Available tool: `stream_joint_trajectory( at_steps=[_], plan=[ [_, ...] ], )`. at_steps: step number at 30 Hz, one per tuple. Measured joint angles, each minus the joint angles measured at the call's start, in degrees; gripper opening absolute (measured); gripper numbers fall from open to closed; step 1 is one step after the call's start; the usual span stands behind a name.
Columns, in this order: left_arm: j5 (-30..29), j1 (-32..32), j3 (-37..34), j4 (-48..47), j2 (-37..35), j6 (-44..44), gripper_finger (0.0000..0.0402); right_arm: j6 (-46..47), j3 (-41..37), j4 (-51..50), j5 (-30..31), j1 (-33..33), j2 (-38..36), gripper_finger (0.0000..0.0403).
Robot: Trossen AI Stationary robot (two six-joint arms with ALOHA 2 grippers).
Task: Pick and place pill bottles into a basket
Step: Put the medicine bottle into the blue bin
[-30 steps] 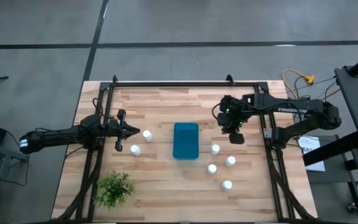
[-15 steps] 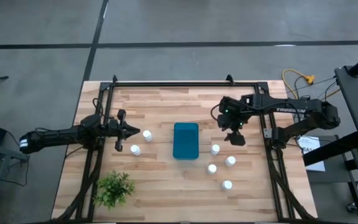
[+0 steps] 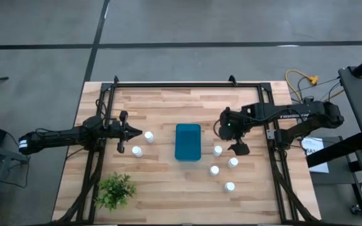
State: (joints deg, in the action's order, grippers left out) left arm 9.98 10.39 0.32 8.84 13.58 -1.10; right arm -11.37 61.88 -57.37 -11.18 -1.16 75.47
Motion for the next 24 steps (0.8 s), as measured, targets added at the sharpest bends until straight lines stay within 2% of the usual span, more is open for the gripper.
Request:
stream_joint_trajectory(
  at_steps=[3, 5, 24],
  plan=[
    [0.0, 0.0, 0.0, 0.1, 0.0, 0.0, 0.0008, -1.1, 0.0, 0.5, 5.6, 2.5, 1.1, 0.0306],
    [0.0, 0.0, 0.0, 0.1, 0.0, 0.0, 0.0008, -1.3, 0.0, 1.0, 6.7, 3.7, 2.1, 0.0303],
    [0.0, 0.0, 0.0, 0.1, 0.2, 0.0, 0.0008, -4.2, 5.5, 2.3, 6.9, 8.8, 17.2, 0.027]
  ],
)
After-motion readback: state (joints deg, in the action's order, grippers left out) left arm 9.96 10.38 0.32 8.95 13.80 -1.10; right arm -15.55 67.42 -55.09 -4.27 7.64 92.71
